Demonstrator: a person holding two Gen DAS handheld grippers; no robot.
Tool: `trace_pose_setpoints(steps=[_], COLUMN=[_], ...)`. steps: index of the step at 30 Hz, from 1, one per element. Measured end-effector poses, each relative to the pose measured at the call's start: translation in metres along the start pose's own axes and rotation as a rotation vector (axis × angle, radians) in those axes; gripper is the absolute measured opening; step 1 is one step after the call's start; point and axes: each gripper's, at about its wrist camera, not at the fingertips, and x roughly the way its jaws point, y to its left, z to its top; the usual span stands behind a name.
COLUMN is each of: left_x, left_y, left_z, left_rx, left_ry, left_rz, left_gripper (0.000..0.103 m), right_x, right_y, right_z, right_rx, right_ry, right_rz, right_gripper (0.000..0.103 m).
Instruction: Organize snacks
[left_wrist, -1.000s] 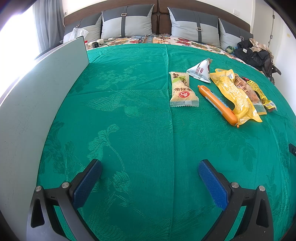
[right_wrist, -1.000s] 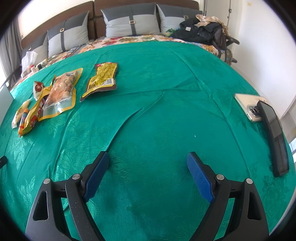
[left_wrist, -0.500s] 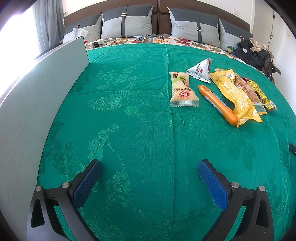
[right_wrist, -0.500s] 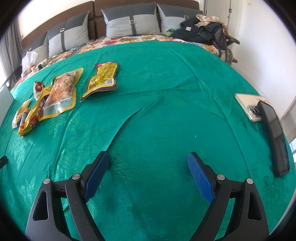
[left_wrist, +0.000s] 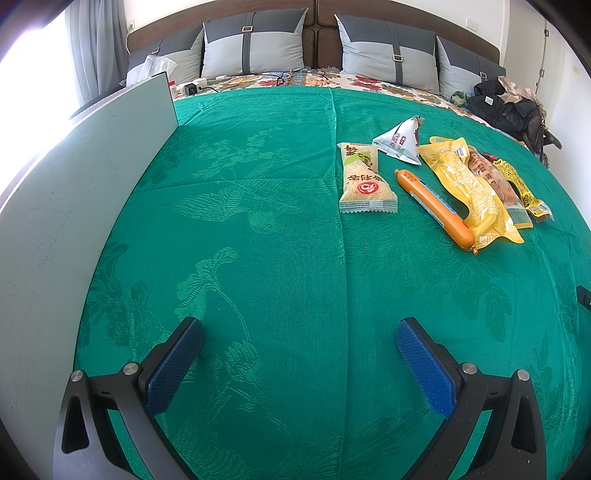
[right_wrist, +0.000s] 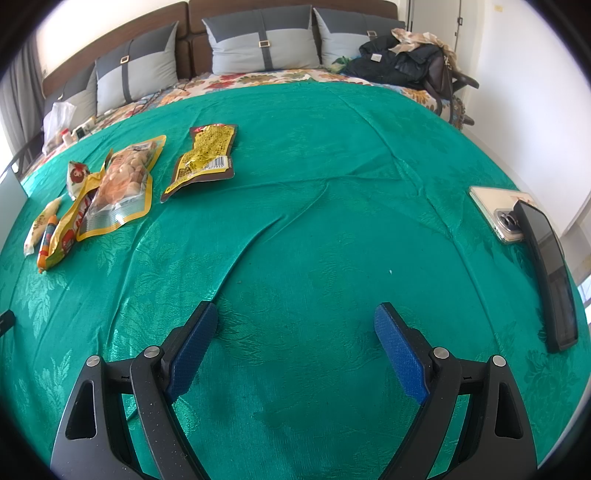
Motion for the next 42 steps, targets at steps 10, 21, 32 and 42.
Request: trace_pose_setpoints(steps=[10,21,32,42], left_x=[0.0,0.0,0.0,0.009], left_y=[0.0,0.0,0.0,0.009], left_z=[0.0,0.0,0.0,0.034], left_rx=[0.0,0.0,0.0,-0.049], left_ry=[0.0,0.0,0.0,0.116], left_rz=[0.0,0.0,0.0,-0.107], left_gripper=[0.103,0.103,0.103,0.102], right_x=[0.0,0.0,0.001,0.001], right_y=[0.0,0.0,0.0,0.0], right_z=[0.0,0.0,0.0,0.001], right_rx=[0.0,0.0,0.0,0.0], right_ry=[0.0,0.0,0.0,0.0], right_rz=[0.0,0.0,0.0,0.0], right_gripper=[0.09,0.09,0.09,0.09])
